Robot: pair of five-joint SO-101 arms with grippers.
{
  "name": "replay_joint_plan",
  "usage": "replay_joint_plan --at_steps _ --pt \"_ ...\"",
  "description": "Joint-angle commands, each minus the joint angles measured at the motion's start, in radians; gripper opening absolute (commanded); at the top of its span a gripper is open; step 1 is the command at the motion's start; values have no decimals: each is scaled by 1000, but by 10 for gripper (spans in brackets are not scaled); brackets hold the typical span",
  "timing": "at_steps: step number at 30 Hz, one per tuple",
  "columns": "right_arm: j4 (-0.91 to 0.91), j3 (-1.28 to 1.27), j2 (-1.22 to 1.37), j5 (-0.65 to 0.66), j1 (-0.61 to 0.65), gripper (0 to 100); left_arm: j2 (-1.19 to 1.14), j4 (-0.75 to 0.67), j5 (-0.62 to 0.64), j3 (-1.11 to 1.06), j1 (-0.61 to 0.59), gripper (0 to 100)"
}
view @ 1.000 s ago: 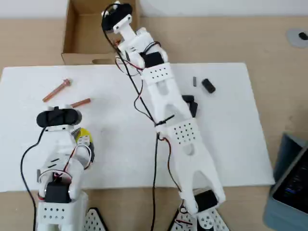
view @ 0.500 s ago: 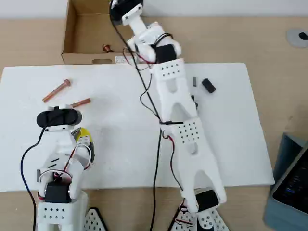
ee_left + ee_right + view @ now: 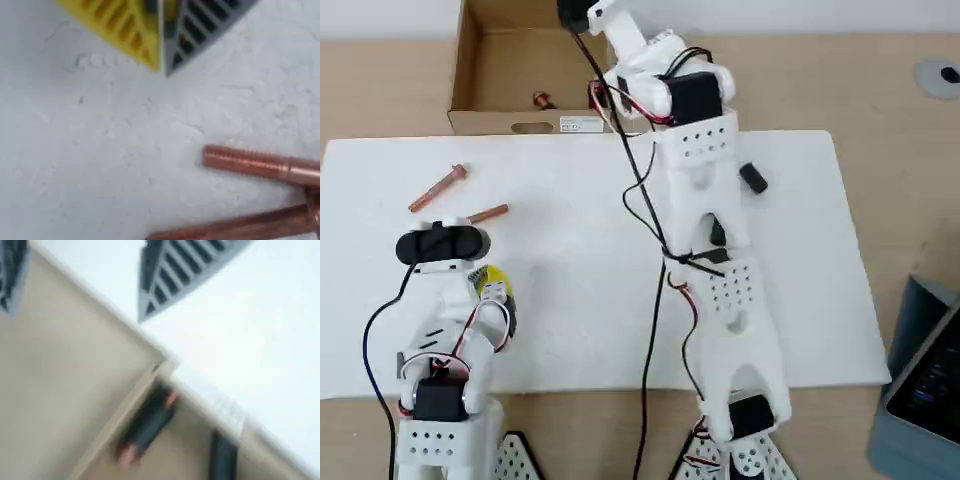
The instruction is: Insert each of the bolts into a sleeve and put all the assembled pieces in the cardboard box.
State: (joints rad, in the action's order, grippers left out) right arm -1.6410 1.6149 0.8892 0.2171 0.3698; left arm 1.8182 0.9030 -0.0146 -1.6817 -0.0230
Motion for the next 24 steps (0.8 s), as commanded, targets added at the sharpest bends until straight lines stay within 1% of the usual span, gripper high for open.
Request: replay_joint_plan --at_steps 1,5,13,15,18,24 --pt "-129 50 -102 49 -27 178 5 0 0 -12 -9 2" --pt "-147 45 -104 26 -73 178 5 0 0 -12 -9 2" --pt "-149 13 -139 25 -134 178 5 0 0 -12 -9 2" --pt "-149 -87 -199 25 -140 178 5 0 0 -12 -9 2" --pt "-149 -323 -348 18 -151 178 5 0 0 -11 -9 2" --pt "-146 -835 -667 -58 -165 178 5 0 0 -11 -9 2"
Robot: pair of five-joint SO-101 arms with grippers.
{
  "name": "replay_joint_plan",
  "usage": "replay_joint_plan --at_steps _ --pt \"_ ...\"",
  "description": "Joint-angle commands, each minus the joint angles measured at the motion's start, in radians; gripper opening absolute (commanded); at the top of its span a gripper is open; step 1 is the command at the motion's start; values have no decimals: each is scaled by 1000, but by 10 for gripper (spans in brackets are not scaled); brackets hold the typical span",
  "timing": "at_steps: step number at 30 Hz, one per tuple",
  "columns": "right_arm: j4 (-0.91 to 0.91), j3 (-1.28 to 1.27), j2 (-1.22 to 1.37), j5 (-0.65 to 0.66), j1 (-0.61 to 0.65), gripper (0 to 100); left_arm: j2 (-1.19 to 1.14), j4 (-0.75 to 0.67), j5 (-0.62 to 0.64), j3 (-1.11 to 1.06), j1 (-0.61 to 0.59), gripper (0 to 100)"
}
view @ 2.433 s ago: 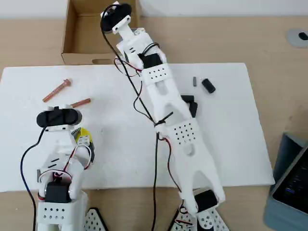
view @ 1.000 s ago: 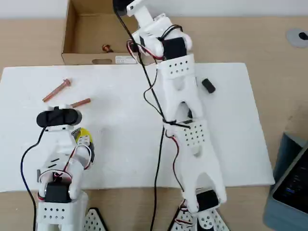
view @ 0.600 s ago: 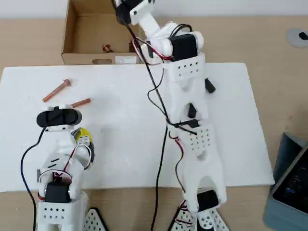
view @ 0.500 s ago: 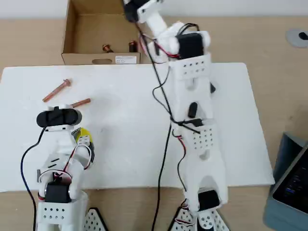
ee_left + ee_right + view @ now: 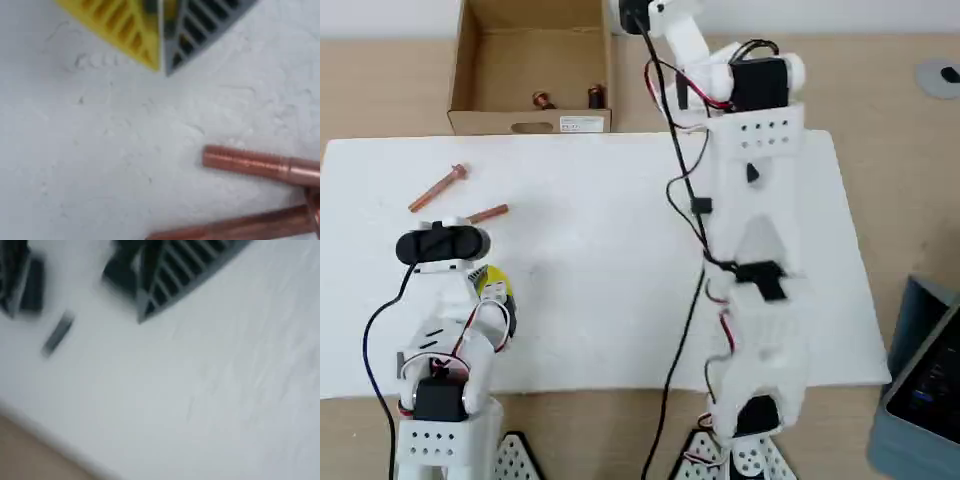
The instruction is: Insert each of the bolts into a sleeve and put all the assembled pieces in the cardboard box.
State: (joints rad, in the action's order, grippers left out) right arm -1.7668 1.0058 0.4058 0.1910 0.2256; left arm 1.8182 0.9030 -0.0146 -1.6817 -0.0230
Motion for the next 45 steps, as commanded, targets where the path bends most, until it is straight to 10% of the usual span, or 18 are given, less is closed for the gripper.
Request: replay_joint_plan --at_steps 1,16,45 --pt "-20 -292 -217 -51 -28 178 5 0 0 -11 -9 2" --pt "29 -782 -223 -236 -101 179 5 0 0 -11 -9 2" --pt "103 -466 311 -236 -153 178 5 2 0 -11 -11 2"
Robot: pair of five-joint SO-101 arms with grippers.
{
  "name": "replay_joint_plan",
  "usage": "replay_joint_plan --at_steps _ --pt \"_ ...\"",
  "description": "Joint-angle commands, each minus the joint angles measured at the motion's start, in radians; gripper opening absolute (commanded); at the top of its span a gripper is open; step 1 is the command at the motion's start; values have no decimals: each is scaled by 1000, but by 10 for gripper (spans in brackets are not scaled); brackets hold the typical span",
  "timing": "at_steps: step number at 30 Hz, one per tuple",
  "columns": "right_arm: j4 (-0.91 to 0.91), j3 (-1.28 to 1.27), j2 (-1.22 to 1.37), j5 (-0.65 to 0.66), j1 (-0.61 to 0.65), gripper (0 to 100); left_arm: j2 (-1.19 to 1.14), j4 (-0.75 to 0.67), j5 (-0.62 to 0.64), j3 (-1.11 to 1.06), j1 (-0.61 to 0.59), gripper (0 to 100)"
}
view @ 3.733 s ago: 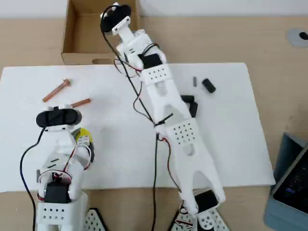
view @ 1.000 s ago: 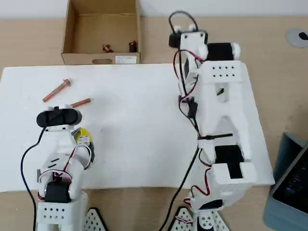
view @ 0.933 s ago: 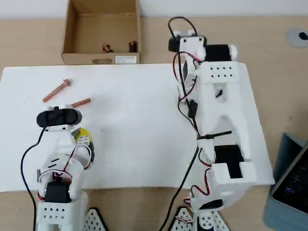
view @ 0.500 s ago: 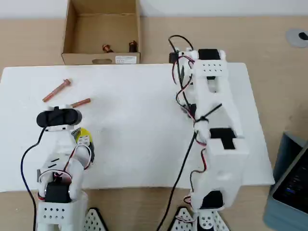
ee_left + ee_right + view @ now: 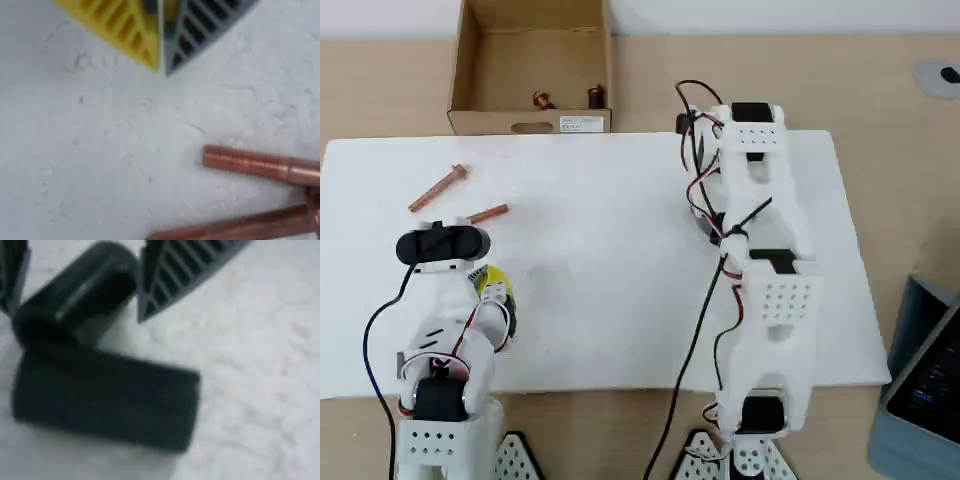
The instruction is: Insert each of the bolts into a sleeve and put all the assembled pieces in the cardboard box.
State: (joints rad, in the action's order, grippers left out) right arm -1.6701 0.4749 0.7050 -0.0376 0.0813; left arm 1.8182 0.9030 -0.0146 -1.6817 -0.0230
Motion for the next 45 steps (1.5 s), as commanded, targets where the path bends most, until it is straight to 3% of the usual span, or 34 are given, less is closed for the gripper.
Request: replay_joint_plan --at_steps 1,8,13,23,38,45 --pt "5 71 24 -8 -8 178 5 2 0 -11 -11 2" --pt "2 71 70 -8 2 165 5 2 0 -11 -11 2" --pt "0 77 70 -9 19 26 5 2 0 -11 -11 2" --pt "-114 176 58 -5 58 10 5 2 0 -11 -11 2" --pt "-117 242 -311 -3 117 9 5 2 -5 -11 -9 2" --pt "-118 125 -518 -6 114 9 5 2 -6 -11 -2 2"
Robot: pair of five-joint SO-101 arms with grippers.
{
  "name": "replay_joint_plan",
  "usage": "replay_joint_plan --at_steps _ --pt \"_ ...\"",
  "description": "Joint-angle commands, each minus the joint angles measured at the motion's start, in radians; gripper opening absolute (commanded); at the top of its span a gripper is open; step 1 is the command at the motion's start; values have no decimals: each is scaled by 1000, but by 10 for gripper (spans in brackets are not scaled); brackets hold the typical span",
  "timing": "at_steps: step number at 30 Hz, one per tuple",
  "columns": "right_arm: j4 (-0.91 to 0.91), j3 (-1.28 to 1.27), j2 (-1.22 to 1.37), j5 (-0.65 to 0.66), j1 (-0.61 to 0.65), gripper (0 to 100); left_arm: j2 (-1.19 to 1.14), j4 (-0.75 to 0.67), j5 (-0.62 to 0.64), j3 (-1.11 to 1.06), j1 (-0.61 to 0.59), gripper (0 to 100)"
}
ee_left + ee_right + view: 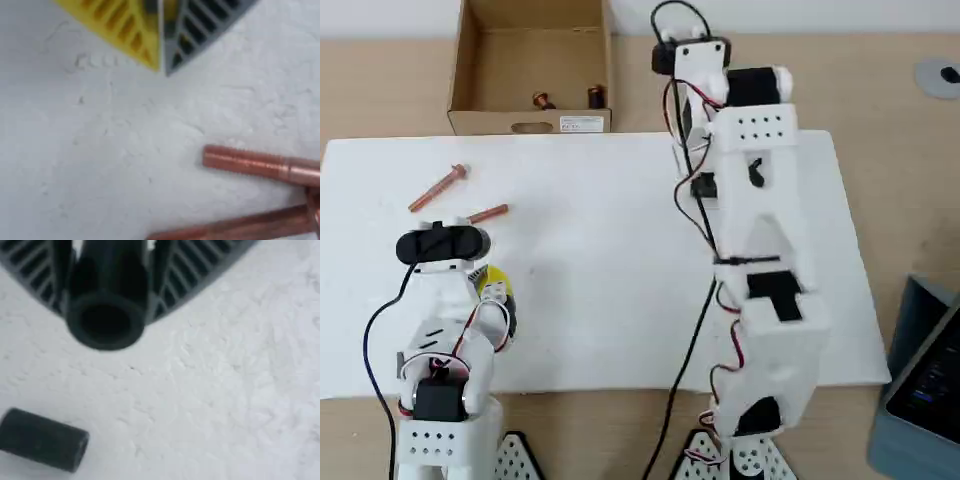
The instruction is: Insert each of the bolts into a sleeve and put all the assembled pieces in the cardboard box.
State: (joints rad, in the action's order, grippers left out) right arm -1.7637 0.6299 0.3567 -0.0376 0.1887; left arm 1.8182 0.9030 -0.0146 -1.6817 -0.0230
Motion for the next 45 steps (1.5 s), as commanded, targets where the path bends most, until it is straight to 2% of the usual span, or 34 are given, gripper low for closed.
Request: replay_joint_plan --at_steps 1,16,34,45 --pt "-25 -58 -219 -8 8 9 5 2 -6 -11 -2 2" --pt "20 -694 -935 -9 8 9 5 2 -6 -11 -2 2" --pt "436 -1575 -1805 -9 7 9 5 -3 0 -11 -5 2" --pt "476 -1787 -2087 -3 8 9 -1 9 2 137 -8 2"
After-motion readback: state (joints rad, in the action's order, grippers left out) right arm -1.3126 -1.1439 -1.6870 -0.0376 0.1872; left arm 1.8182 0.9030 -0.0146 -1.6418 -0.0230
